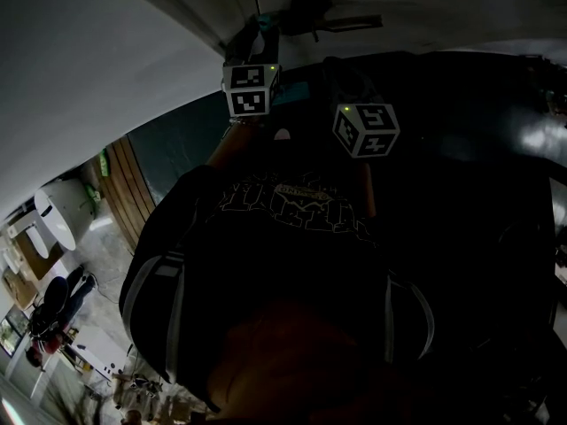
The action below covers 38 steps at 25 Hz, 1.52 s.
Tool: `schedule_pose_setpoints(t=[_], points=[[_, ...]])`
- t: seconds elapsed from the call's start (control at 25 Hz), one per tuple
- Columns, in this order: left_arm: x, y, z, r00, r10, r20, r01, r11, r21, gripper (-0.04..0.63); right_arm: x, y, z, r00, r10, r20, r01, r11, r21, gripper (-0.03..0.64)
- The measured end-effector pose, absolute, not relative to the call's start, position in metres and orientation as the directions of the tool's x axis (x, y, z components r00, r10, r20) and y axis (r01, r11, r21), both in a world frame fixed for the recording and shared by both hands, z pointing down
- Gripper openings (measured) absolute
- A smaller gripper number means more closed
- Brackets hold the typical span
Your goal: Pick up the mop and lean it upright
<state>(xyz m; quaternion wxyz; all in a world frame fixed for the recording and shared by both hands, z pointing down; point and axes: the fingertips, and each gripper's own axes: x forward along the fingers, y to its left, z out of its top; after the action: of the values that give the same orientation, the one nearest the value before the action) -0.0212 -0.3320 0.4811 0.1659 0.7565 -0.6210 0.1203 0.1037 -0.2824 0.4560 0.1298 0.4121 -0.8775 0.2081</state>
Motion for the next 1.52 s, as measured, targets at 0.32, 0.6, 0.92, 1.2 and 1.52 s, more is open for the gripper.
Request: schedule_pose_setpoints(t=[0.32,0.6,0.92,1.2,1.52], points=[[-0.021,-0.323,0.479,0.215,-0.900,0.379,-0.976,-0.185,0.115,0.152,0.096,-0.283,0.458,-0.635,-0.664,0.395,-0.770,0.583,-0.259,0.020],[-0.023,-0.315,0.456,0.224,-0.916,0.334,-0.973,-0.193,0.125,0.093,0.089,-0.289,0.451,-0.634,-0.670,0.386,-0.771,0.587,-0.247,0.020],[-0.021,-0.310,0.455,0.260,-0.918,0.301,-0.962,-0.220,0.162,0.046,0.075,-0.317,0.453,-0.629,-0.690,0.359,-0.771,0.612,-0.176,0.020],[-0.024,-0.306,0.445,0.266,-0.917,0.296,-0.961,-0.227,0.161,0.044,0.068,-0.312,0.453,-0.639,-0.683,0.354,-0.765,0.613,-0.197,0.020],[-0.026,-0.297,0.439,0.275,-0.913,0.301,-0.957,-0.230,0.176,0.044,0.063,-0.306,0.446,-0.652,-0.678,0.338,-0.755,0.621,-0.210,0.020]])
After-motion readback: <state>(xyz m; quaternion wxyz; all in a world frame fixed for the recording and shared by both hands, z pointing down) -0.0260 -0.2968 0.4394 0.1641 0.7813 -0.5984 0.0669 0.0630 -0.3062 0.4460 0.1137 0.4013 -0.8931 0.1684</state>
